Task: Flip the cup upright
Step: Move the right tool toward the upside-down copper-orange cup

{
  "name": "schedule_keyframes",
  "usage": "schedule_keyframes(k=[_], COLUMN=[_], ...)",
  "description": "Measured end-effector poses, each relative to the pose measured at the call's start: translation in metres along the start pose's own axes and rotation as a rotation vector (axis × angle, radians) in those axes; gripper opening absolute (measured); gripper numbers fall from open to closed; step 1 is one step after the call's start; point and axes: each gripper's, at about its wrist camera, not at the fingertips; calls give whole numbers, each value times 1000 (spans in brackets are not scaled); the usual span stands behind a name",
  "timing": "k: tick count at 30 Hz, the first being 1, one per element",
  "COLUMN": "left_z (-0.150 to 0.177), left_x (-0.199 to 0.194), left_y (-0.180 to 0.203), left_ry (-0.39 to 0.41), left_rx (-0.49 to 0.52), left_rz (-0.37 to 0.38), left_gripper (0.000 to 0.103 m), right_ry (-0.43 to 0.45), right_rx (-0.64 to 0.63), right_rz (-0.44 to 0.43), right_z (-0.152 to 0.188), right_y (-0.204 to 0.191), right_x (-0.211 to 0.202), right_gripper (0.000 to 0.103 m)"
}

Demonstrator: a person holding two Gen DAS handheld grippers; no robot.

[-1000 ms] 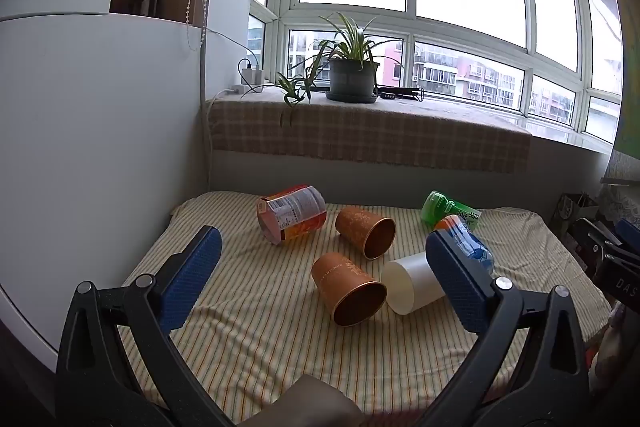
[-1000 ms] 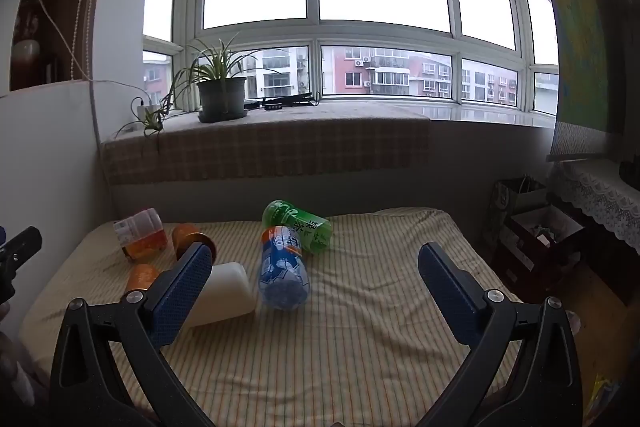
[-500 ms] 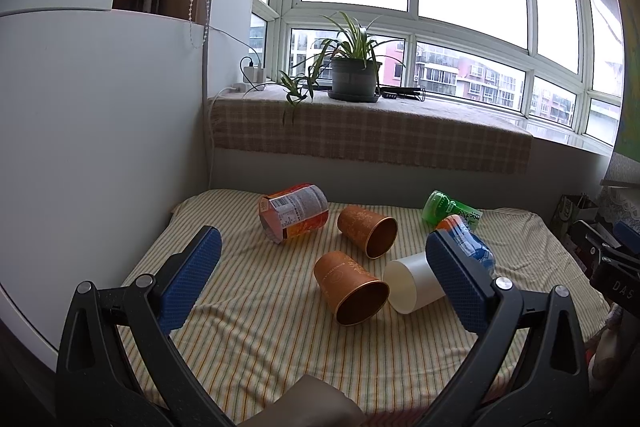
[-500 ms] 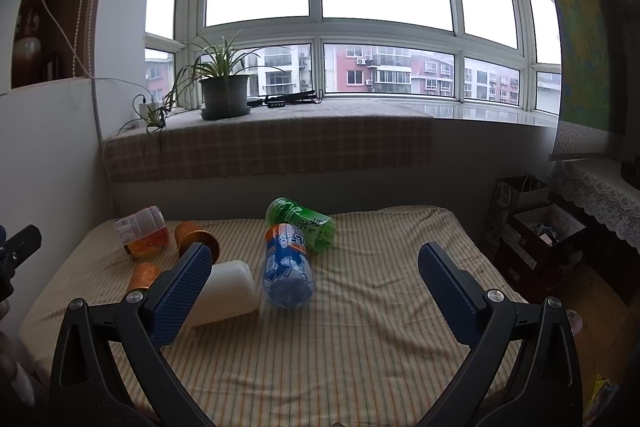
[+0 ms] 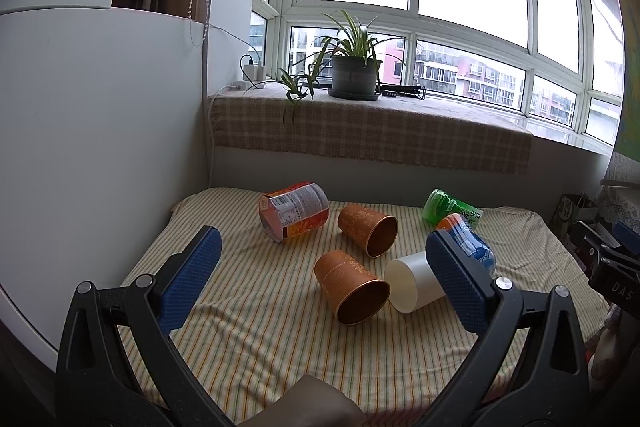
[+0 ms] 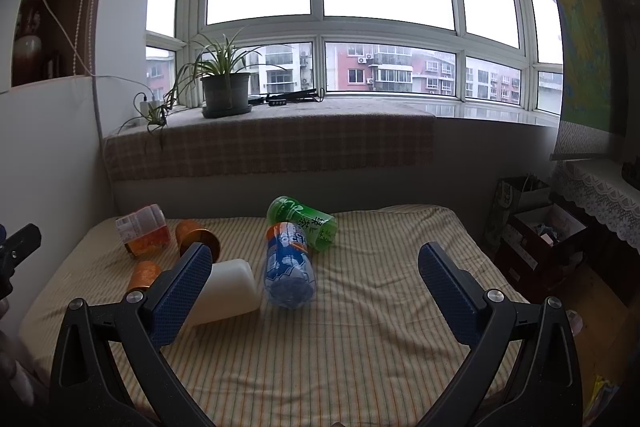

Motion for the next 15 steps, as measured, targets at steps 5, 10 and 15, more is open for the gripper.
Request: schedule_keyframes(k=[5,10,15], left_z=[5,8,11], left_x=[1,5,8], left_y=[1,0,-3], left_ry=[-11,-24,-35], left_rx=[-3,-12,-18], left_rz=[3,4,3], left_gripper=[103,103,103], right_ry=[-11,-14,-29], right_rx=[-7,-24,-50], right_rz=[-1,-1,-2], right_z=[1,3,5], right_y=[-2,-4,-8], right_x=[3,7,14], right_gripper=[102,102,102])
Point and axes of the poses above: each gripper's, at about its wrist camera, not at the fingertips, and x roughly the way its jaws point, y to its right, z to its underside, and after that the axes turned 15 degrees about x, right-handed
